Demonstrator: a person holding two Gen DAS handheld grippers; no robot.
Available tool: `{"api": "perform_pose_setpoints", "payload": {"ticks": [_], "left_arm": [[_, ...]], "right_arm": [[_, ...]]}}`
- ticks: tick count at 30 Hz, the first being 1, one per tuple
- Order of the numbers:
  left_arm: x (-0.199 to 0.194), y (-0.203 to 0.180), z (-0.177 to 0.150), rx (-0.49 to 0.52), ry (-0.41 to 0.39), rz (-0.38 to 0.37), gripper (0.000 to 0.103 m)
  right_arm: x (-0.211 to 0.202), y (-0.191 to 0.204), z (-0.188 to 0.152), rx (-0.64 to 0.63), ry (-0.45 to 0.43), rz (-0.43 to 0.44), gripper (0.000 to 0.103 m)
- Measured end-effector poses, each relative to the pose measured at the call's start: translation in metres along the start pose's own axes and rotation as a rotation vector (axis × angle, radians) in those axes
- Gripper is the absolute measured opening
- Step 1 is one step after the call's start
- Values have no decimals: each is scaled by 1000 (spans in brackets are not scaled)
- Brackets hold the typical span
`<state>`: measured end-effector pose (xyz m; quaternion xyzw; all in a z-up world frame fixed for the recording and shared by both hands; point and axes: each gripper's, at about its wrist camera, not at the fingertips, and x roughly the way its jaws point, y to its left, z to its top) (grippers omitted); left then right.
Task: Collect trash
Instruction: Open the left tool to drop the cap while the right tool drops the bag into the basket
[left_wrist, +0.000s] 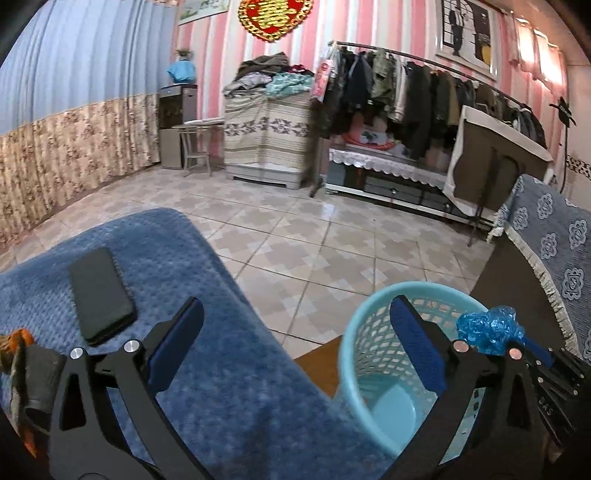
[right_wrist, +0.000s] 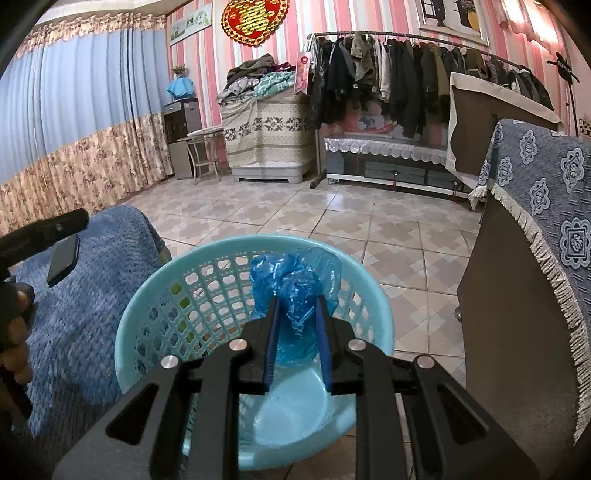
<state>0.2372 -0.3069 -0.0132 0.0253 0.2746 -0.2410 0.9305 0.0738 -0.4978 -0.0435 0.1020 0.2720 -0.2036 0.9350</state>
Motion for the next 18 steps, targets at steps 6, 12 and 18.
{"api": "perform_pose_setpoints", "payload": {"ticks": [6, 12, 18], "left_arm": [[-19, 11, -7, 16, -18, 52, 97], [-43, 33, -15, -6, -25, 86, 98], [-72, 59, -19, -28, -43, 128, 98]], "right_arm": [[6, 8, 6, 8, -3, 24, 74], [-5, 21, 9, -30, -24, 1, 94], [-22, 28, 14, -45, -43, -12, 98]]}}
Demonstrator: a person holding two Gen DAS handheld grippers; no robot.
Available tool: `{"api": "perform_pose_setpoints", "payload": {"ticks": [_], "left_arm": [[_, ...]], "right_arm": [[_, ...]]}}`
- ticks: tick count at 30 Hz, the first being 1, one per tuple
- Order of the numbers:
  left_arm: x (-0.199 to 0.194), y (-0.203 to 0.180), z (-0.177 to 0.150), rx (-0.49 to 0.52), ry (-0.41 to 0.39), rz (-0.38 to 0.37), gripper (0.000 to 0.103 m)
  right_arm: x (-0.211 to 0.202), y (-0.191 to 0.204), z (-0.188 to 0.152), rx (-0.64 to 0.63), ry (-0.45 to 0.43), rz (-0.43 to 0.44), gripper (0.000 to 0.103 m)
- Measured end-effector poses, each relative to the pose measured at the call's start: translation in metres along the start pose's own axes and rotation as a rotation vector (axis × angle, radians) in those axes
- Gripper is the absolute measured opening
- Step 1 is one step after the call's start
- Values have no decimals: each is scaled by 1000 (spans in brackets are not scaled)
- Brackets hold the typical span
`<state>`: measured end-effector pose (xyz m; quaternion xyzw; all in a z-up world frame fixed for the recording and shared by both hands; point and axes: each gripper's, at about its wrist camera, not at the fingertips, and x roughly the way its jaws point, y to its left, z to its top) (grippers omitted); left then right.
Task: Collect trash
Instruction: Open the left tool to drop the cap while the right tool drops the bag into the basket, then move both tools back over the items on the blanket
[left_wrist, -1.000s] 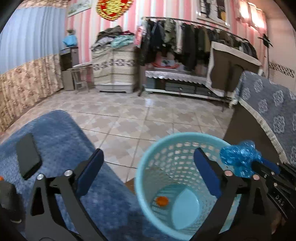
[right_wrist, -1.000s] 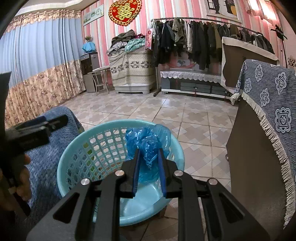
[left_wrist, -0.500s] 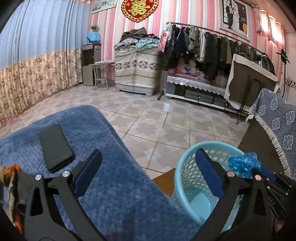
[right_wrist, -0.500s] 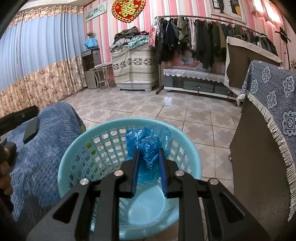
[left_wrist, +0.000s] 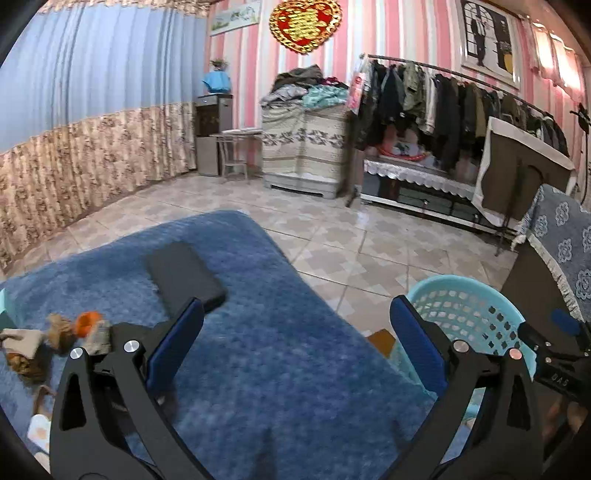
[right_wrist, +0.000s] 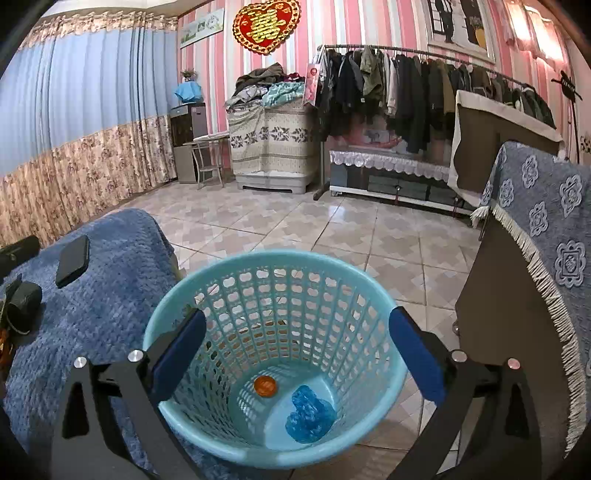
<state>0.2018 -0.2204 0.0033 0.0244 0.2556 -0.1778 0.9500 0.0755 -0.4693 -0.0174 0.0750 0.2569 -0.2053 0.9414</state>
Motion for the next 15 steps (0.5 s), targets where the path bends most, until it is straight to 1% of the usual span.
{"api": "perform_pose_setpoints", "payload": {"ticks": [6, 15], "left_arm": [[-31, 32, 4, -46, -23, 27, 98], [-75, 77, -9, -76, -34, 95, 98]], "right_arm": [[-19, 17, 2, -14, -19, 29, 99], [-46, 67, -3, -77, -34, 119, 99]]}}
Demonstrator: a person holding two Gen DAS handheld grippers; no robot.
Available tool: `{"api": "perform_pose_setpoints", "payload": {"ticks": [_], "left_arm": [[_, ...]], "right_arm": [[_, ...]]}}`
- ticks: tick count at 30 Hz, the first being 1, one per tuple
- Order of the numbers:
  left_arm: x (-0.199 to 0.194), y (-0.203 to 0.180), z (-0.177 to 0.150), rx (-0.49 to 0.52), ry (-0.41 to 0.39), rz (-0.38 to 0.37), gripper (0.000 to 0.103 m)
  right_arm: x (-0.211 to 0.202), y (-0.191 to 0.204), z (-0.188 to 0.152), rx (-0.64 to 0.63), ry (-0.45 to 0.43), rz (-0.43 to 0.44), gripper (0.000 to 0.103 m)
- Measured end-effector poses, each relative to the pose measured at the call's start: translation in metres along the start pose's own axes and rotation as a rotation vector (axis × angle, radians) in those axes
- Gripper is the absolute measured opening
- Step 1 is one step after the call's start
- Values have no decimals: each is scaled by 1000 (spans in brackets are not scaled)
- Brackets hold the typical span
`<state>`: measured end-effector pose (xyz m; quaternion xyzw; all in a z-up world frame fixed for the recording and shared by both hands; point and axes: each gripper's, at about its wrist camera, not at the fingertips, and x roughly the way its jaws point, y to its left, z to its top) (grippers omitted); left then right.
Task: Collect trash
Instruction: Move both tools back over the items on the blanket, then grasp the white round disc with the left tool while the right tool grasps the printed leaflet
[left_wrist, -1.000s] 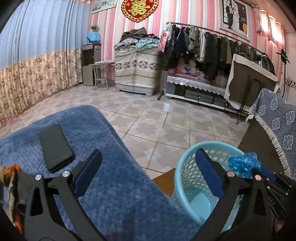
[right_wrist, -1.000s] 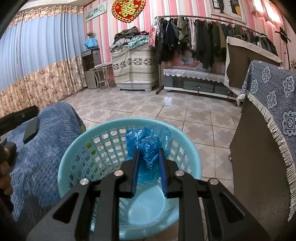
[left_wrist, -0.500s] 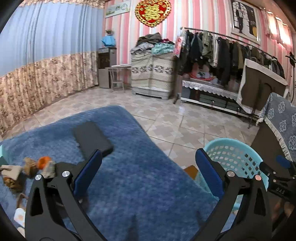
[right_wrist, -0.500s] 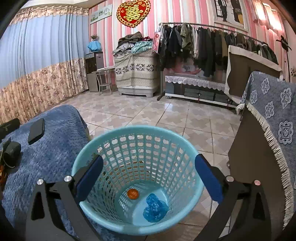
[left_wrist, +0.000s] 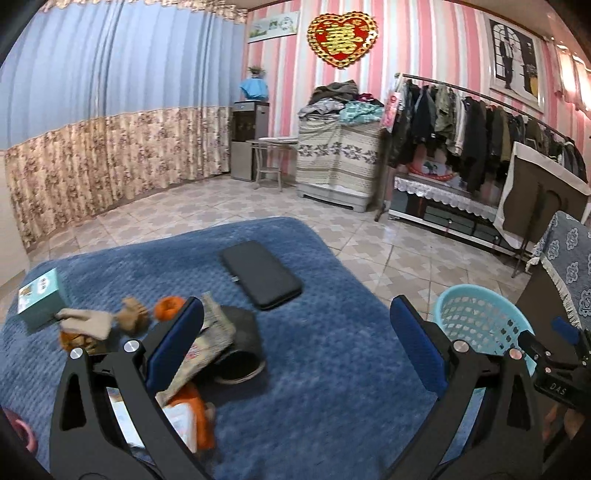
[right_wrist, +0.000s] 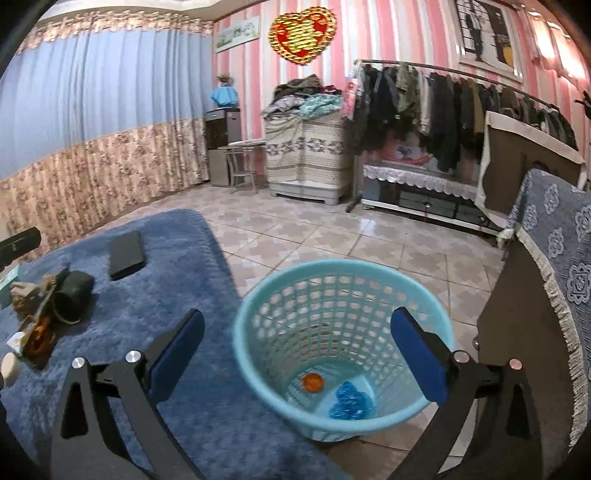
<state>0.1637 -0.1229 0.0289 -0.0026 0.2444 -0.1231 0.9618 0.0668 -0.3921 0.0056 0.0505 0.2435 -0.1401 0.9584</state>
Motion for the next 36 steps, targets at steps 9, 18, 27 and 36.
{"api": "perform_pose_setpoints", "payload": {"ticks": [9, 18, 27, 36], "left_arm": [[-29, 59, -13, -49, 2, 93, 98], [-45, 118, -37, -109, 36, 193, 98], [-43, 160, -102, -160, 136, 238, 98], [-26, 174, -140, -188, 239, 248, 97]], "right_arm": [[-12, 54, -9, -70, -18, 79, 99], [-15, 96, -20, -108, -16, 138, 99], [-3, 127, -42, -157, 19, 131, 99], [7, 140, -54, -166, 62, 148, 99]]}}
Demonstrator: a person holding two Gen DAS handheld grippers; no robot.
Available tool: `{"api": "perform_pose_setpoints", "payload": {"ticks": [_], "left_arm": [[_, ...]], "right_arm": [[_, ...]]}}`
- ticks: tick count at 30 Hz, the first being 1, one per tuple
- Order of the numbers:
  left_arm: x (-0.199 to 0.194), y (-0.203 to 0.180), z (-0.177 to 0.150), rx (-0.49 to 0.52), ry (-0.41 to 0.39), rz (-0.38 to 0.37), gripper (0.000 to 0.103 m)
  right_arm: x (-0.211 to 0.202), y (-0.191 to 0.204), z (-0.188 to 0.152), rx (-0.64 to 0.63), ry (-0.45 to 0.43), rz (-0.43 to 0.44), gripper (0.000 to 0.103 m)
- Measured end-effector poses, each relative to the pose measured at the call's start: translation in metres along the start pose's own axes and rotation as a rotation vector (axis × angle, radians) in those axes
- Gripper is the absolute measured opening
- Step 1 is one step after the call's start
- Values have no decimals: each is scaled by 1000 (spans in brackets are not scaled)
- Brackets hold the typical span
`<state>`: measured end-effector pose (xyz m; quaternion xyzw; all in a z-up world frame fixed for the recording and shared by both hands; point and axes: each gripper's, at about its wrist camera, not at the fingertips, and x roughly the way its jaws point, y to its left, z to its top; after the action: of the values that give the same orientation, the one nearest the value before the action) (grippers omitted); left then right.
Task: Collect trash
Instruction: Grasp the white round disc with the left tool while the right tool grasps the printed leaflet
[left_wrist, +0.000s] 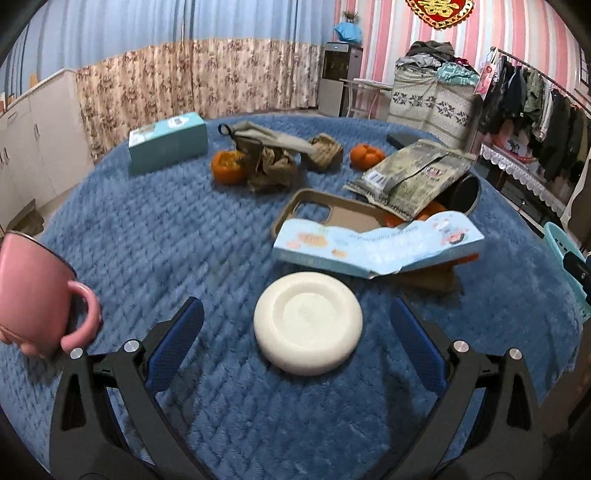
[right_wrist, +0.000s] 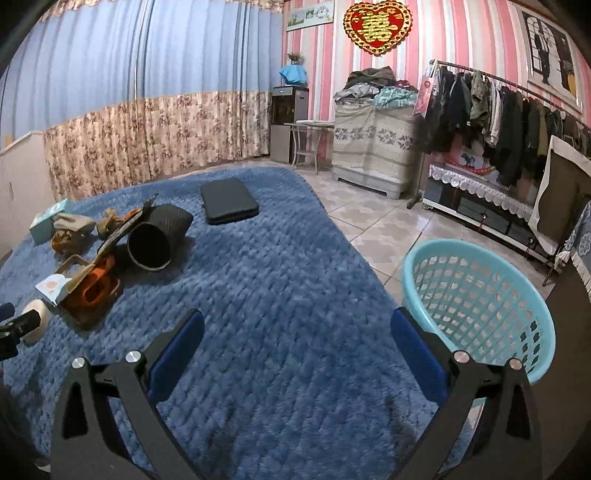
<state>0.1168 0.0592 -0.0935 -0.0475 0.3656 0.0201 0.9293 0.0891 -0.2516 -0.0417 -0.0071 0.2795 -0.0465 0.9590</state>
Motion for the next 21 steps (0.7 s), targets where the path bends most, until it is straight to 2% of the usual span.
{"api": "perform_pose_setpoints", "payload": {"ticks": [3, 6, 9, 15, 21], "left_arm": [[6, 1, -2, 2, 8, -1, 94], [14, -1, -4, 15, 49, -28, 70], [14, 0, -4, 14, 47, -32, 61], [3, 8, 0, 17, 29, -39, 60], [-19, 35, 27, 14, -64, 23, 61]], "right_arm": [[2, 6, 2, -24, 5, -4, 99], [4, 13, 4, -27, 16, 18, 99], [5, 23, 6, -33, 27, 62, 99], [3, 60, 13, -90, 21, 142, 99], [-4, 101, 17, -163, 14, 216, 99]]}}
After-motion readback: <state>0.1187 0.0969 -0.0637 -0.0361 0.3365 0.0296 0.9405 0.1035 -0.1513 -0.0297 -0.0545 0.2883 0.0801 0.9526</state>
